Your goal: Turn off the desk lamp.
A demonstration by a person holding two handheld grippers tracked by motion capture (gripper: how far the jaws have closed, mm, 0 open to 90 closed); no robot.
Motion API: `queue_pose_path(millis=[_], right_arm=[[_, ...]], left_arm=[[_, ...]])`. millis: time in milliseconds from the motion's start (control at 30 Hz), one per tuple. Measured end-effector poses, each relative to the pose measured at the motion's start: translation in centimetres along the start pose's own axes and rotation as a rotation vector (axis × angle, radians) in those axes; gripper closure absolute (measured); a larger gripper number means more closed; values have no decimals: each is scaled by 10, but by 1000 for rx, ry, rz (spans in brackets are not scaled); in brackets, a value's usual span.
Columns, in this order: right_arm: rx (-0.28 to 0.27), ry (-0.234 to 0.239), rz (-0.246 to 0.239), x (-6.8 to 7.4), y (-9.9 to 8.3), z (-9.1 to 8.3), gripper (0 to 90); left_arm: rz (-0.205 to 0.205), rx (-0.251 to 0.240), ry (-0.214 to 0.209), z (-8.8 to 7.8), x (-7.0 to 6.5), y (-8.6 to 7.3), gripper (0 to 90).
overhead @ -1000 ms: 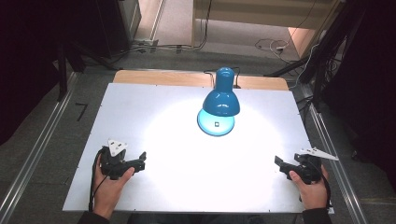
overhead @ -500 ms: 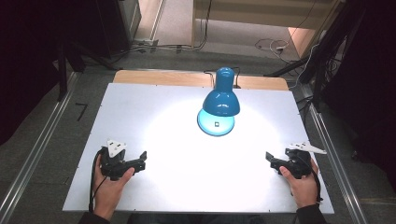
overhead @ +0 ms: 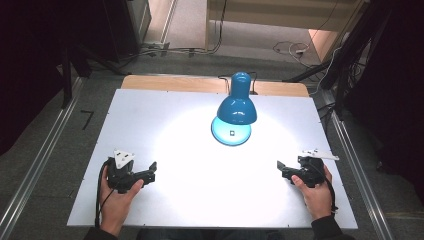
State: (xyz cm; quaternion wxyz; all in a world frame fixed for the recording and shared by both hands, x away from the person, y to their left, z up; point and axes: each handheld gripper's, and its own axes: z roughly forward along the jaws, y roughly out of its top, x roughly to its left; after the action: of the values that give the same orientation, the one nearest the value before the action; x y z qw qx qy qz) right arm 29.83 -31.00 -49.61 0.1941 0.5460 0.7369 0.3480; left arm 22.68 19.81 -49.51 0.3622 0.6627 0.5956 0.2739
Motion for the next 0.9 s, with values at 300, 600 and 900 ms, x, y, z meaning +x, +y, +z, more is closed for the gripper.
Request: queue_pose_path(millis=[300,600,900], right_arm=[[-4,13,-27,11,10,11,123],[-9,19,-45,20,18,18,125],[-18,43,-58,29,27,23,130]], left_arm=[[-9,0,-8,0,1,0,73],[-29,10,-20,2,4,-1,73],[-40,8,-28,2,6,-1,74]])
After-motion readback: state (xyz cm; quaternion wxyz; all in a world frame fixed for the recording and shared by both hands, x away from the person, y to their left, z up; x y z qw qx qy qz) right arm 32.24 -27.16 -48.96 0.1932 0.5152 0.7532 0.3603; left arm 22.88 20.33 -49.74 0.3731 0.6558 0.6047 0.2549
